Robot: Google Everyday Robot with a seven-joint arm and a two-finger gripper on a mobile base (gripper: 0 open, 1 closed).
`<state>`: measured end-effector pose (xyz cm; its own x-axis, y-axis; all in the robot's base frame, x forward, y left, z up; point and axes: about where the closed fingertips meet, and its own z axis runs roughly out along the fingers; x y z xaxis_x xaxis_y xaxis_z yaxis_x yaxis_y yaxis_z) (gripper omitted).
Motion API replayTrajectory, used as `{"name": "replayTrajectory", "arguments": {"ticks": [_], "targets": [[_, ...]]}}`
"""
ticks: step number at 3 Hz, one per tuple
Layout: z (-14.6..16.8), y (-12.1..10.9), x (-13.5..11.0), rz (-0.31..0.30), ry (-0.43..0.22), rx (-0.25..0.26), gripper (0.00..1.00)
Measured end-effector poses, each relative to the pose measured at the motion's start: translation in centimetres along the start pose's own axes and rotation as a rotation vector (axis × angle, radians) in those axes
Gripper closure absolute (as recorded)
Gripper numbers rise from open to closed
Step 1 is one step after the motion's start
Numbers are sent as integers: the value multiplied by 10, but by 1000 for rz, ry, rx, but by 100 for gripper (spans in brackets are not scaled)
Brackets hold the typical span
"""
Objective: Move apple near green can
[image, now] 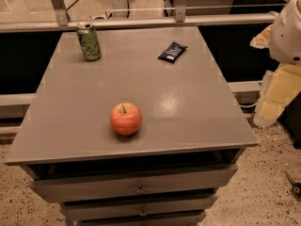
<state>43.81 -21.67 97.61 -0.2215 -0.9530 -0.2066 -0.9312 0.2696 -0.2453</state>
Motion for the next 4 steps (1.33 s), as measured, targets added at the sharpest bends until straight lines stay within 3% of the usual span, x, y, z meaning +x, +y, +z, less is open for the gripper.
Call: {"name": "replayTrajectory", "arguments": {"ticks": [1,2,4], "targets": [[0,0,0,0,0,0,0],[11,-1,-18,-12,-63,-17,0],[77,14,-123,-83,-357,-130,0]]}}
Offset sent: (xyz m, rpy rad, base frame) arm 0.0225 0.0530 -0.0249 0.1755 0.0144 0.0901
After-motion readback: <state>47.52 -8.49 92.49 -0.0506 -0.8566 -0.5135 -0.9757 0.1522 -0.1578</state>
